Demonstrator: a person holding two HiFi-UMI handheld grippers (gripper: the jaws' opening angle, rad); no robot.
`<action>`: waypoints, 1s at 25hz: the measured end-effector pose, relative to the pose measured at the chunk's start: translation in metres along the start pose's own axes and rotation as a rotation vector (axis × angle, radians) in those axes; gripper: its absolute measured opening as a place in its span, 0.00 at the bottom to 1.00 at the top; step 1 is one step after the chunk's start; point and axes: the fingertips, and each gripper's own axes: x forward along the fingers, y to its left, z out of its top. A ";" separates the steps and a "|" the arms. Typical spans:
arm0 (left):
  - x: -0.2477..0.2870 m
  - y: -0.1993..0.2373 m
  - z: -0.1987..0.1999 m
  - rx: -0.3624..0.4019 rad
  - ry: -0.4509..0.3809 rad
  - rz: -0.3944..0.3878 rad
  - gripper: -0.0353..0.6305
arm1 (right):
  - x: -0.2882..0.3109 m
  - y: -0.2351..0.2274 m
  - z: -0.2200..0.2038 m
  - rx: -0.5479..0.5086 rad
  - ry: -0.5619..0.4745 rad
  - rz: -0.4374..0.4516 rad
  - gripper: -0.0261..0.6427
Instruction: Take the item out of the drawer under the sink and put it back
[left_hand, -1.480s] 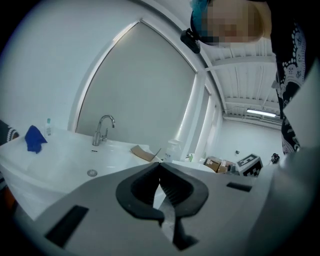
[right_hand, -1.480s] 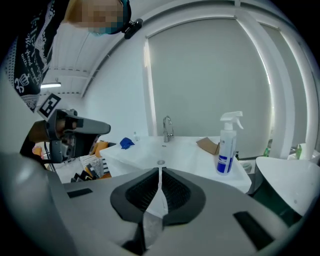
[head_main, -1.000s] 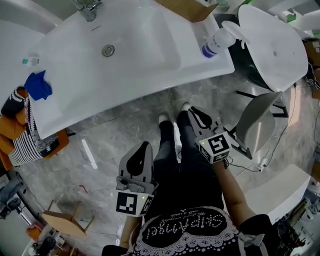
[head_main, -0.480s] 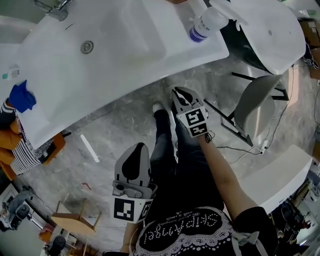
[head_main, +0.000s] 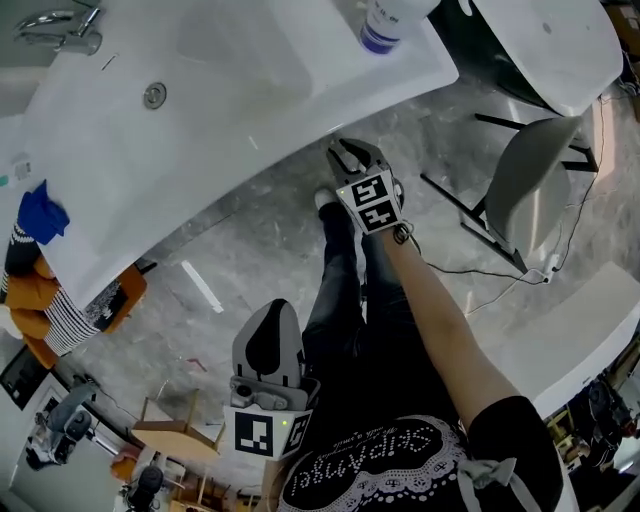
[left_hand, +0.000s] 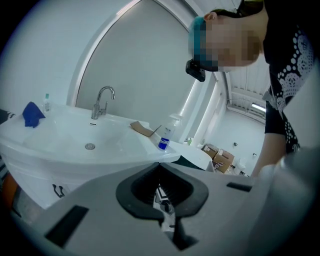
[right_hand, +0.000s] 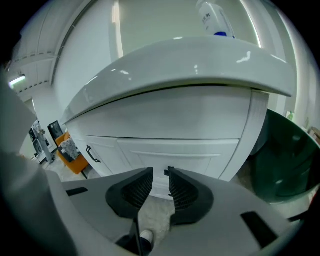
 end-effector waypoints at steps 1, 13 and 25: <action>0.000 -0.001 -0.003 -0.001 0.010 -0.002 0.06 | 0.005 -0.001 -0.001 0.003 0.000 -0.005 0.18; 0.010 0.003 -0.015 -0.017 0.063 0.017 0.06 | 0.051 -0.015 -0.015 0.074 0.028 -0.022 0.22; 0.015 0.014 -0.022 -0.028 0.082 0.023 0.06 | 0.096 -0.025 -0.023 0.115 0.071 -0.023 0.25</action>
